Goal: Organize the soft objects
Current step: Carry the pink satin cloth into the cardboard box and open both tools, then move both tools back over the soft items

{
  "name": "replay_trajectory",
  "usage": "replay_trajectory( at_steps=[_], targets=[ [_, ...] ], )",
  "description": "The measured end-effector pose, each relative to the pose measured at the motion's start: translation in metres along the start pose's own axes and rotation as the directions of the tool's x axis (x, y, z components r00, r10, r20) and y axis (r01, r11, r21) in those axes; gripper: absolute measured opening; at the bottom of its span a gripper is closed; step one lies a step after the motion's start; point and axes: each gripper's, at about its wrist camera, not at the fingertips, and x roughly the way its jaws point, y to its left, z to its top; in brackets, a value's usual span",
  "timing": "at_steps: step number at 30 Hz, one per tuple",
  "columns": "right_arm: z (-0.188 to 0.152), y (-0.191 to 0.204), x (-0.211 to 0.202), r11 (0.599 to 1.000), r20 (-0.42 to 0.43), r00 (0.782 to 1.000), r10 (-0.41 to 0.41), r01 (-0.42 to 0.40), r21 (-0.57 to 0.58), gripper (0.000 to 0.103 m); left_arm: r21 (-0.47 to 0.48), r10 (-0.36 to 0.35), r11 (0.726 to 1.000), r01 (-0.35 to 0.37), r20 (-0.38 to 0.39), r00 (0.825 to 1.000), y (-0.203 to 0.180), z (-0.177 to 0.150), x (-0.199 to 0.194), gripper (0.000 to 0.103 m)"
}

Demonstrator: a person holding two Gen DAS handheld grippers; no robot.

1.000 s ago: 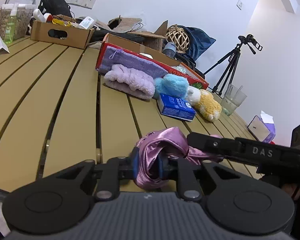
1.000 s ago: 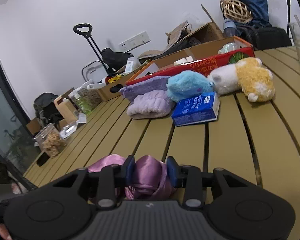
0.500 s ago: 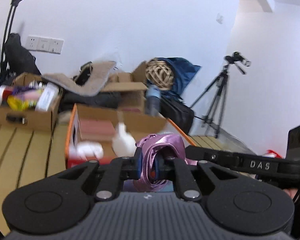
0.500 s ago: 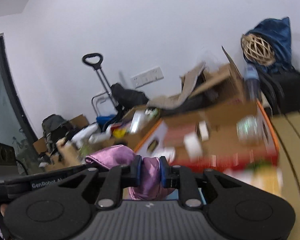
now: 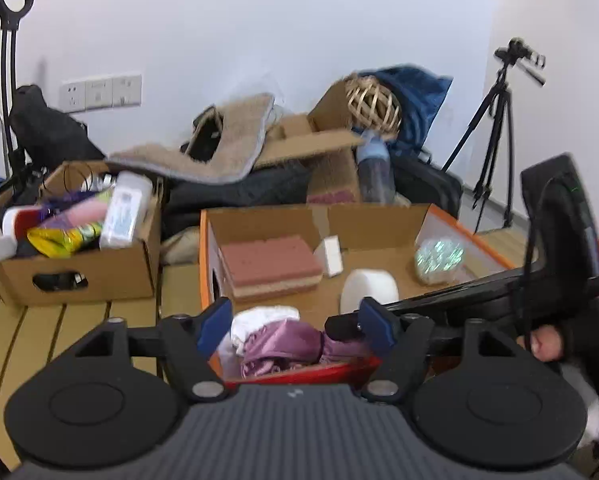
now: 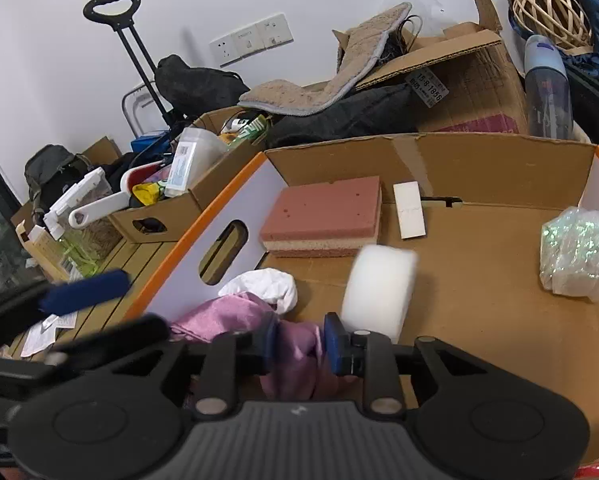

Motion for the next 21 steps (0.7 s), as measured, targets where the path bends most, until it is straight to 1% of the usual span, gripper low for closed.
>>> replay_trajectory(
  at_steps=[1,2,3,4,6,8,10,11,15,16,19,20,21],
  targets=[
    [0.002,0.002,-0.006,1.000,0.014,1.000,-0.005,0.005,-0.003,0.032,-0.012,-0.003,1.000,0.003,0.012,1.000,0.002,0.003,-0.007,0.078],
    [0.005,0.003,-0.015,1.000,0.029,1.000,-0.009,0.009,0.000,0.035,-0.021,0.010,1.000,-0.009,0.026,1.000,0.003,0.007,-0.015,0.078],
    [0.006,0.004,-0.025,1.000,0.044,0.999,-0.012,0.012,0.003,0.041,-0.027,0.024,0.999,-0.023,0.038,0.999,0.003,0.012,-0.024,0.078],
    [0.010,0.008,-0.038,1.000,0.058,0.998,-0.011,0.011,0.000,0.043,-0.035,0.032,0.999,-0.030,0.046,0.998,0.002,0.016,-0.032,0.078],
    [0.014,0.015,-0.066,1.000,0.084,0.996,-0.013,0.015,-0.019,0.044,-0.047,0.043,0.998,-0.040,0.061,0.997,0.000,0.023,-0.052,0.078],
    [0.017,0.023,-0.099,0.999,0.116,0.993,-0.023,0.029,-0.045,0.048,-0.049,0.054,0.998,-0.050,0.083,0.995,-0.004,0.028,-0.077,0.081],
    [0.016,0.031,-0.136,0.996,0.149,0.988,-0.038,0.049,-0.069,0.053,-0.044,0.056,0.998,-0.051,0.101,0.993,-0.010,0.033,-0.103,0.081],
    [0.014,0.034,-0.152,0.995,0.164,0.985,-0.046,0.060,-0.080,0.054,-0.039,0.056,0.998,-0.052,0.116,0.992,-0.014,0.035,-0.119,0.081],
    [0.004,0.048,-0.226,0.988,0.225,0.972,-0.074,0.102,-0.114,0.057,-0.015,0.060,0.998,-0.059,0.171,0.983,-0.029,0.041,-0.179,0.087],
    [-0.002,0.052,-0.246,0.986,0.243,0.967,-0.081,0.113,-0.122,0.058,-0.010,0.062,0.998,-0.061,0.184,0.981,-0.034,0.041,-0.193,0.089],
    [-0.018,0.064,-0.291,0.979,0.283,0.954,-0.096,0.141,-0.144,0.062,0.009,0.056,0.998,-0.060,0.217,0.975,-0.048,0.039,-0.235,0.092],
    [-0.026,0.068,-0.306,0.977,0.292,0.951,-0.098,0.148,-0.152,0.062,0.014,0.054,0.998,-0.059,0.226,0.973,-0.054,0.037,-0.249,0.096],
    [-0.034,0.072,-0.319,0.975,0.302,0.948,-0.098,0.152,-0.160,0.065,0.016,0.053,0.998,-0.058,0.233,0.971,-0.058,0.033,-0.259,0.098]
  ],
)
